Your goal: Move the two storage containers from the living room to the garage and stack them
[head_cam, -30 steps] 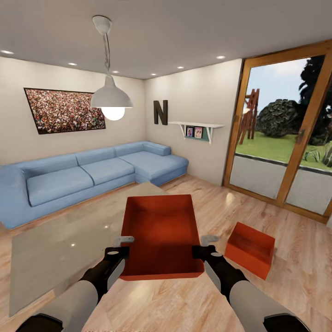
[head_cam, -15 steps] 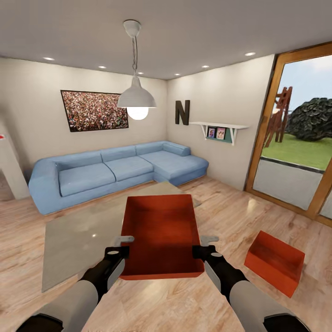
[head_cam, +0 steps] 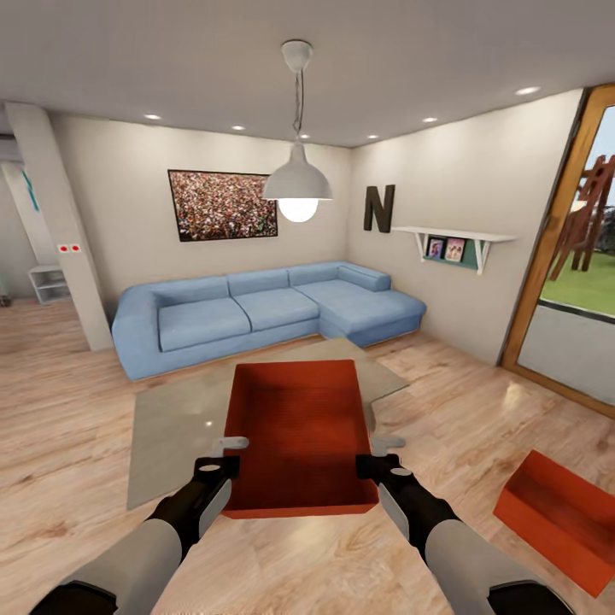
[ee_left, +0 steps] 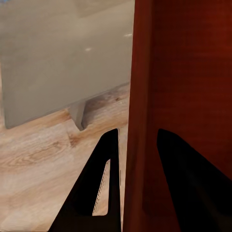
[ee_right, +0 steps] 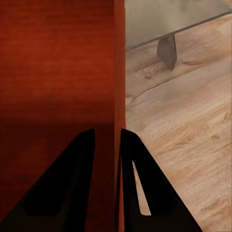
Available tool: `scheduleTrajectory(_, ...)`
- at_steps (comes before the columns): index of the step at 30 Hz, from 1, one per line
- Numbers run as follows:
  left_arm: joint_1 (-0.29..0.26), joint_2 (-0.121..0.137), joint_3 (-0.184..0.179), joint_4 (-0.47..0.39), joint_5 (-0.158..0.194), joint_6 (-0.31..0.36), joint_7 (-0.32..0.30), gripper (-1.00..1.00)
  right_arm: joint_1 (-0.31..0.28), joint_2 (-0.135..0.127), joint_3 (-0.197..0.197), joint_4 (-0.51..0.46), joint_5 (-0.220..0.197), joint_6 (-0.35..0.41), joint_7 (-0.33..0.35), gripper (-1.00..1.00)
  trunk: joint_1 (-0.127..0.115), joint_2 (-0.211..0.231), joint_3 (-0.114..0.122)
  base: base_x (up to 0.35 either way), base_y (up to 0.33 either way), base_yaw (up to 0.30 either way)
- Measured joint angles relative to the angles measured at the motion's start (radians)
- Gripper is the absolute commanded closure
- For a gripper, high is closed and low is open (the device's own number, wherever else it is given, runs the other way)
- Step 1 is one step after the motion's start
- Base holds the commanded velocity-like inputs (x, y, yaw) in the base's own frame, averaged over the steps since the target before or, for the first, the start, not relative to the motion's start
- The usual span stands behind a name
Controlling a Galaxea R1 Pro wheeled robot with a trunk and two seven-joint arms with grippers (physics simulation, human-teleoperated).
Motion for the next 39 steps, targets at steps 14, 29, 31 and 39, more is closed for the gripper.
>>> scheduleTrajectory(14, 0.0, 0.001, -0.004, -0.001, 0.003, 0.0, 0.001, 1.0, 0.0, 0.0, -0.001, -0.001, 0.0, 0.0, 0.0, 1.0, 0.0, 0.0, 0.0, 0.0, 0.0, 0.3)
scheduleTrajectory(29, 0.0, 0.0, -0.003, -0.001, 0.002, 0.0, 0.001, 1.0, 0.0, 0.0, -0.001, -0.001, 0.0, 0.0, 0.0, 1.0, 0.0, 0.0, 0.0, 0.0, 0.0, 0.3)
scheduleTrajectory(31, 0.0, 0.001, -0.004, -0.001, 0.004, 0.0, 0.001, 1.0, 0.0, 0.0, -0.002, -0.001, 0.001, 0.001, 0.0, 1.0, 0.0, 0.0, 0.0, 0.0, 0.0, 0.3)
scheduleTrajectory(39, 0.0, 0.0, -0.004, -0.001, 0.003, 0.0, 0.001, 1.0, 0.0, 0.0, -0.003, -0.001, 0.001, 0.001, 0.001, 1.0, 0.0, 0.0, 0.0, 0.0, 0.0, 0.3)
